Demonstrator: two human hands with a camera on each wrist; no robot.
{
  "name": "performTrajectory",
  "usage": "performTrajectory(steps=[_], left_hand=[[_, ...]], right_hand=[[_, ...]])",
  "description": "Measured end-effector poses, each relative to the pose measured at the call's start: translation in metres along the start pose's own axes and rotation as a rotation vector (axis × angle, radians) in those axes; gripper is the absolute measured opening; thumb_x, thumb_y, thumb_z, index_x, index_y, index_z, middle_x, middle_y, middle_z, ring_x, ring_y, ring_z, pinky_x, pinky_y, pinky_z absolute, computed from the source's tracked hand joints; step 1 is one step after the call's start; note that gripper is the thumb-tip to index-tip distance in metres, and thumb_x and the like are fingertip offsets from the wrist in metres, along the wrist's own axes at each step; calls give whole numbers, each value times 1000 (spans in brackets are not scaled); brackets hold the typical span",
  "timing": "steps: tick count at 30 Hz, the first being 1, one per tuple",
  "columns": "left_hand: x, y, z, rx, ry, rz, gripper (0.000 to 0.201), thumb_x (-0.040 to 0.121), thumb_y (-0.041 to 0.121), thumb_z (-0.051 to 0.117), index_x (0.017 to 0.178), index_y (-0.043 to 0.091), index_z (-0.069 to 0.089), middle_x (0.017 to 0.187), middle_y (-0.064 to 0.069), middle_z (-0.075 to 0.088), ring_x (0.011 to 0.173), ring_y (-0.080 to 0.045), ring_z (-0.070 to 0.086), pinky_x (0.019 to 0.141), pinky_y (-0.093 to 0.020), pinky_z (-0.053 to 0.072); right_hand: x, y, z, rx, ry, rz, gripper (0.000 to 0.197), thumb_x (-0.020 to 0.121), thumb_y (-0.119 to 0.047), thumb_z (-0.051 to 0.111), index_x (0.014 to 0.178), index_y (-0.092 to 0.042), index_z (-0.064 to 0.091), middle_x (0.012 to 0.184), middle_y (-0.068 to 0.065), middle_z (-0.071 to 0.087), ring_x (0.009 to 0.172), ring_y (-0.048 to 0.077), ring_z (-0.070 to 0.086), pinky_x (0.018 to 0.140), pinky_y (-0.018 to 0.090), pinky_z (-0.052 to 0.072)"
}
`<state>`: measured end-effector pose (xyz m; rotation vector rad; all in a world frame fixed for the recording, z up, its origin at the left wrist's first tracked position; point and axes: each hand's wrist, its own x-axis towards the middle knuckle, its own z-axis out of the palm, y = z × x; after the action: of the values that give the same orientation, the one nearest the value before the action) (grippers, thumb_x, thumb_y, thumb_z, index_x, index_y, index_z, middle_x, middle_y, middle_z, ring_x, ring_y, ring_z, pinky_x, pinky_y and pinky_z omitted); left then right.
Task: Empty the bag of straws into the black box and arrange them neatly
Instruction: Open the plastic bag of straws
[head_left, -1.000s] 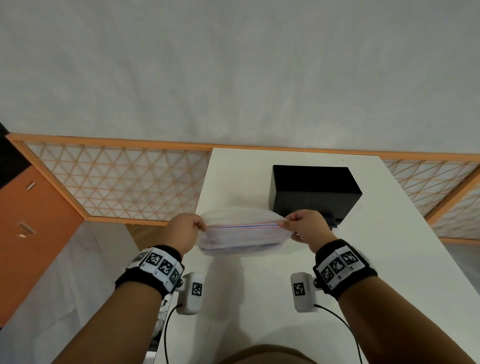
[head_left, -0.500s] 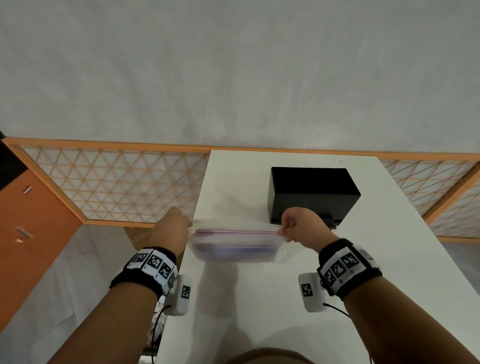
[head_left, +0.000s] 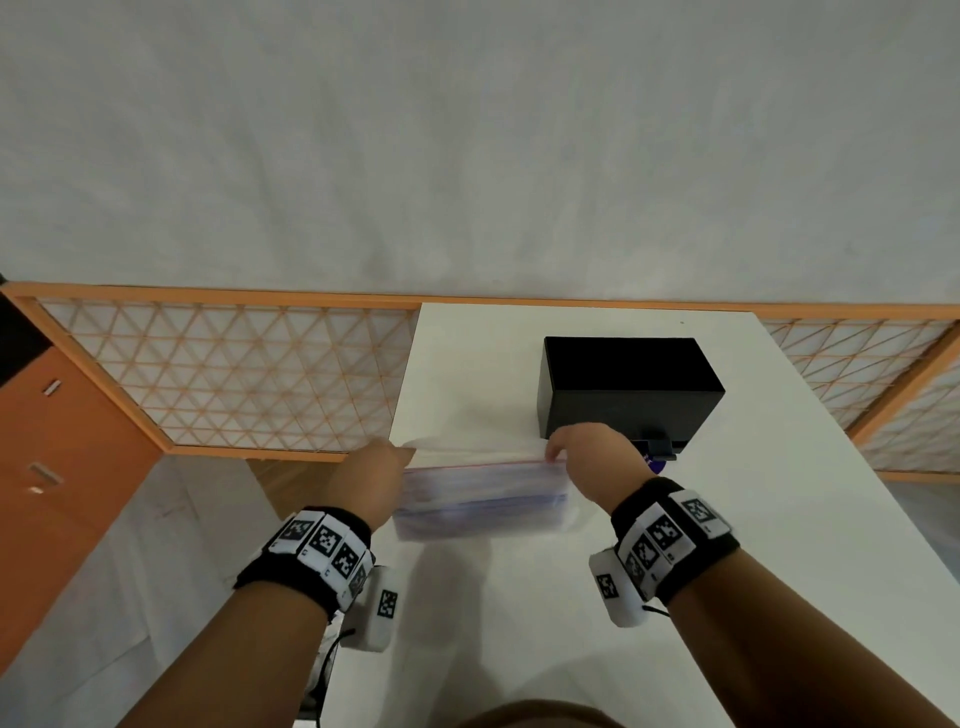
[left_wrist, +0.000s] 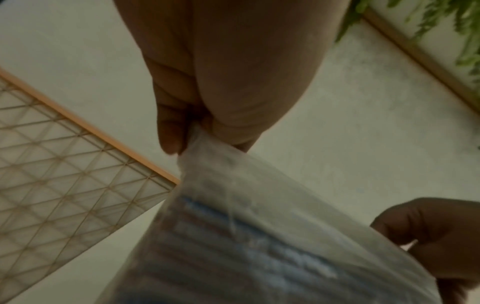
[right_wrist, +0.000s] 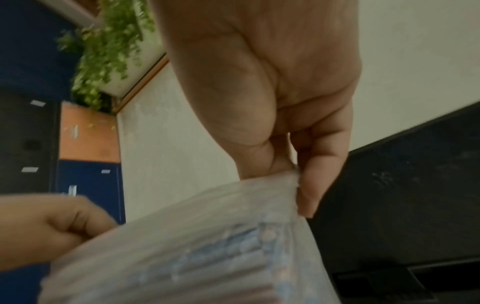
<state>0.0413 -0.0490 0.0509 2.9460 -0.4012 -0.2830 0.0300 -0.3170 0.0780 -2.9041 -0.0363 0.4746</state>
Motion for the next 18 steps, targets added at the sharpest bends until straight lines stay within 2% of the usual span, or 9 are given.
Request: performTrajectory(steps=[1, 3, 8, 9, 11, 13, 14, 16, 18], left_hand=[[0, 0, 1, 16, -1, 9, 43, 90, 5, 41, 130, 19, 50, 115, -9, 52, 102, -26, 56, 89, -35, 46], [-5, 2, -1, 6, 7, -4, 33, 94, 11, 41, 124, 19, 53, 115, -6, 52, 98, -25, 56, 86, -37, 47], [-8, 11, -1, 137, -29, 236, 41, 91, 20, 48, 127, 39, 48, 130, 5, 39, 95, -22, 56, 74, -30, 46], [-8, 14, -2, 95, -31, 236, 35, 92, 25, 48, 123, 40, 50, 126, 5, 43, 95, -22, 56, 72, -29, 43], [-12, 22, -5, -55, 1, 213, 18, 89, 45, 51, 106, 38, 52, 96, 4, 57, 82, -20, 58, 63, -29, 40], [-11, 23, -2, -57, 46, 268, 30, 81, 62, 53, 95, 35, 50, 69, 4, 57, 64, -16, 54, 53, -29, 36], [-11, 23, 0, -49, 46, 273, 32, 81, 62, 54, 95, 34, 52, 69, 4, 58, 63, -15, 54, 53, -29, 36], [-11, 24, 2, -50, 15, 244, 27, 88, 49, 49, 108, 32, 56, 95, 2, 63, 80, -16, 59, 65, -29, 43], [-7, 20, 4, 46, -12, 263, 37, 93, 38, 33, 121, 28, 55, 122, 3, 55, 99, -18, 55, 82, -29, 45]], right_hand=[[1, -1, 1, -44, -19, 14, 46, 89, 3, 43, 127, -20, 57, 129, 5, 55, 113, 26, 55, 97, 32, 45], [2, -3, 6, -117, -6, 8, 50, 92, 2, 41, 137, -20, 48, 140, 6, 48, 125, 26, 48, 104, 34, 40], [-5, -2, 16, -141, 33, 0, 47, 92, -2, 40, 136, -17, 47, 130, 7, 56, 117, 26, 55, 95, 37, 48], [-5, -2, 16, -126, 29, 21, 47, 92, -4, 40, 136, -19, 48, 130, 6, 57, 115, 26, 55, 93, 37, 49], [-2, -1, 16, -79, 33, 114, 42, 91, -7, 40, 128, -20, 57, 124, 5, 60, 110, 25, 58, 87, 35, 50], [-1, 1, 14, -57, 64, 225, 27, 92, -8, 42, 108, -12, 63, 110, 8, 65, 99, 26, 62, 73, 32, 47], [-2, 1, 13, -63, 78, 258, 23, 92, -8, 42, 102, -10, 63, 105, 8, 66, 95, 26, 63, 69, 31, 45], [-4, 2, 11, -83, 110, 257, 22, 92, -6, 44, 102, -11, 63, 103, 8, 65, 94, 26, 63, 67, 30, 43], [-8, 3, 12, -110, 124, 204, 23, 91, -4, 45, 107, -12, 61, 107, 7, 63, 95, 26, 62, 69, 30, 44]])
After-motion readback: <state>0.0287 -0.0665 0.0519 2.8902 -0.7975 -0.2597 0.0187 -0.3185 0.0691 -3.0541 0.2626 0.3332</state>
